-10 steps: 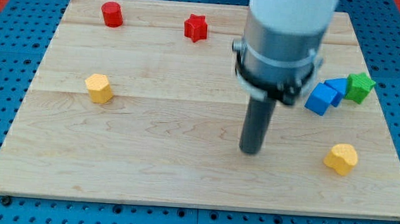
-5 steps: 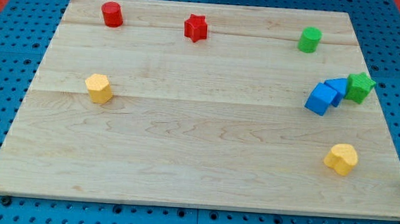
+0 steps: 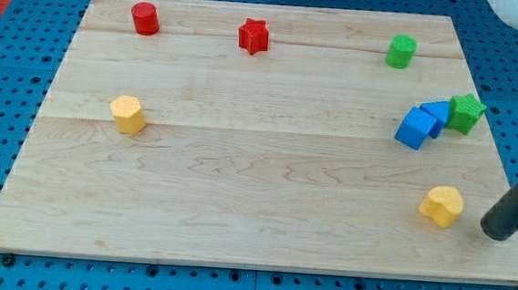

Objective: Move yellow heart towards bottom middle of the board

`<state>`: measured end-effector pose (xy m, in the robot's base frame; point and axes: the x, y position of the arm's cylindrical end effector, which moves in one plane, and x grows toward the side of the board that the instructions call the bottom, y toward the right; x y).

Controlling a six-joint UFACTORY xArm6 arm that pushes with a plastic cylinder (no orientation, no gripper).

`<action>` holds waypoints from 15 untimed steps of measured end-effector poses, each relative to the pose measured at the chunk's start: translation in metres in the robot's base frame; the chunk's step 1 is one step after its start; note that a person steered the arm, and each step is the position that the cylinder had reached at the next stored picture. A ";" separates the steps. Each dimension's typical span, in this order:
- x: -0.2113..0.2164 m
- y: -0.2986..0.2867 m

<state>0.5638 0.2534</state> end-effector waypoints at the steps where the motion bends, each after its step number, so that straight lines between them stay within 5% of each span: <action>1: -0.027 -0.019; 10: -0.029 -0.191; 11: -0.032 -0.116; 13: 0.027 -0.118; 15: 0.028 -0.151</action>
<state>0.5915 0.1027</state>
